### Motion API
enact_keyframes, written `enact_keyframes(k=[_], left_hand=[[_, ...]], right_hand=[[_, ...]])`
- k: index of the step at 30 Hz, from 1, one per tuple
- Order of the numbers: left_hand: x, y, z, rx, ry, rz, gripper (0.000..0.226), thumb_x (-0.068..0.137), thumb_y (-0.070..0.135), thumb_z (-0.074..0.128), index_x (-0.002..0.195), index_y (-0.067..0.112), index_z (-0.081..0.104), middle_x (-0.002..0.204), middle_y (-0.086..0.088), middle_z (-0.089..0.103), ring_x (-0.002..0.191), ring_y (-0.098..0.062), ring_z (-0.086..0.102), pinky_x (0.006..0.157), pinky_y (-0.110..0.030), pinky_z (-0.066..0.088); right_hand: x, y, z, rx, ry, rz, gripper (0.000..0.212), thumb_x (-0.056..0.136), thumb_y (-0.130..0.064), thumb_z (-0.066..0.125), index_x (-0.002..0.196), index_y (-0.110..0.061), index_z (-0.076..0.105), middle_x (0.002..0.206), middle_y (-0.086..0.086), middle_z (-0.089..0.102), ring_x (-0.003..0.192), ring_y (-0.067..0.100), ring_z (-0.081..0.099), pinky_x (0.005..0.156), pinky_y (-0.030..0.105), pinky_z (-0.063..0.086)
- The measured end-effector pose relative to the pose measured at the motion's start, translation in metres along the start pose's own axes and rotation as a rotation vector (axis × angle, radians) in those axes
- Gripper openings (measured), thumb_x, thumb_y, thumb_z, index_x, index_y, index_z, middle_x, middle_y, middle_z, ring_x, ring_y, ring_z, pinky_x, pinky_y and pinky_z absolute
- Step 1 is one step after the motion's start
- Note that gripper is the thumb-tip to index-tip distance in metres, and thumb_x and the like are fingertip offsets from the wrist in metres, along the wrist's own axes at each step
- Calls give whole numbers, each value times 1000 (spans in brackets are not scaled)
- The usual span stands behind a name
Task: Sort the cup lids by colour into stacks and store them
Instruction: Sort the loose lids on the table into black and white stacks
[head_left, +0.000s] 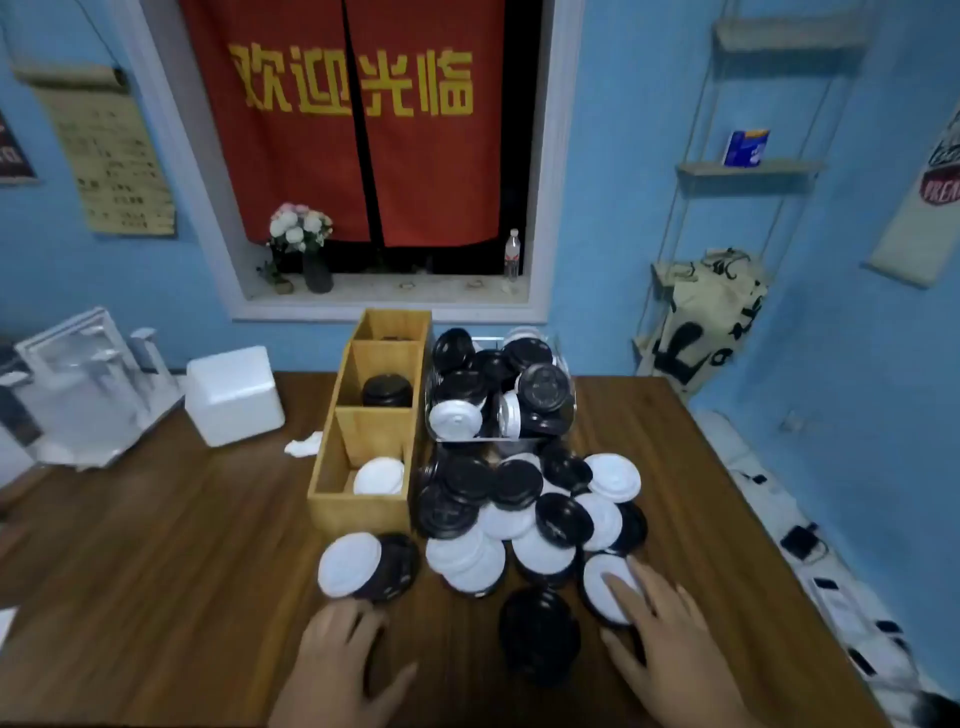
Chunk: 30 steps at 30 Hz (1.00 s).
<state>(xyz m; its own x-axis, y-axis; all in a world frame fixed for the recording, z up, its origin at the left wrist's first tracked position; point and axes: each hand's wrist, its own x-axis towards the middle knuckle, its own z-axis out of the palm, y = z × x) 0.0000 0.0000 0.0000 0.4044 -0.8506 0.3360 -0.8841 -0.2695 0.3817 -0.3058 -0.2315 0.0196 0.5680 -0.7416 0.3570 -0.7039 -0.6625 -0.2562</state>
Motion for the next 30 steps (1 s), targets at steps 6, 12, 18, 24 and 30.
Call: enact_keyframes(k=[6, 12, 18, 24, 30], left_hand=[[7, 4, -10, 14, -62, 32, 48, 86, 57, 68, 111, 17, 61, 106, 5, 46, 101, -17, 49, 91, -37, 44], [4, 3, -8, -12, -57, 20, 51, 85, 56, 66, 111, 12, 63, 107, 2, 47, 104, -20, 49, 92, -38, 44], [2, 4, -9, -62, -35, -27, 46, 82, 51, 76, 106, 15, 63, 105, 5, 48, 104, -15, 46, 89, -28, 42], [7, 7, -14, -36, 52, -80, 45, 80, 32, 84, 113, 12, 61, 112, 0, 51, 107, -19, 45, 91, -30, 42], [25, 2, -18, 178, 76, 13, 48, 81, 31, 80, 122, 10, 65, 132, -9, 54, 124, -34, 46, 99, -45, 41]], right_hand=[[-1, 8, 3, -82, -282, -27, 63, 98, -61, 33, 150, -27, 44, 160, 5, 34, 146, 26, 36, 117, 54, 31], [-5, 5, -1, -27, -250, -57, 59, 97, -52, 46, 148, -23, 46, 159, 8, 34, 146, 31, 35, 115, 57, 33], [-11, -13, -9, 122, -45, -293, 45, 96, -33, 63, 134, -9, 62, 146, 12, 51, 138, 35, 45, 112, 58, 36], [-12, -54, 4, 40, -145, -467, 37, 89, -42, 74, 117, -18, 74, 135, 3, 63, 132, 30, 53, 105, 46, 43], [-5, -54, 3, 127, -128, -507, 23, 99, -31, 60, 106, -18, 76, 114, -5, 72, 118, 21, 62, 104, 40, 46]])
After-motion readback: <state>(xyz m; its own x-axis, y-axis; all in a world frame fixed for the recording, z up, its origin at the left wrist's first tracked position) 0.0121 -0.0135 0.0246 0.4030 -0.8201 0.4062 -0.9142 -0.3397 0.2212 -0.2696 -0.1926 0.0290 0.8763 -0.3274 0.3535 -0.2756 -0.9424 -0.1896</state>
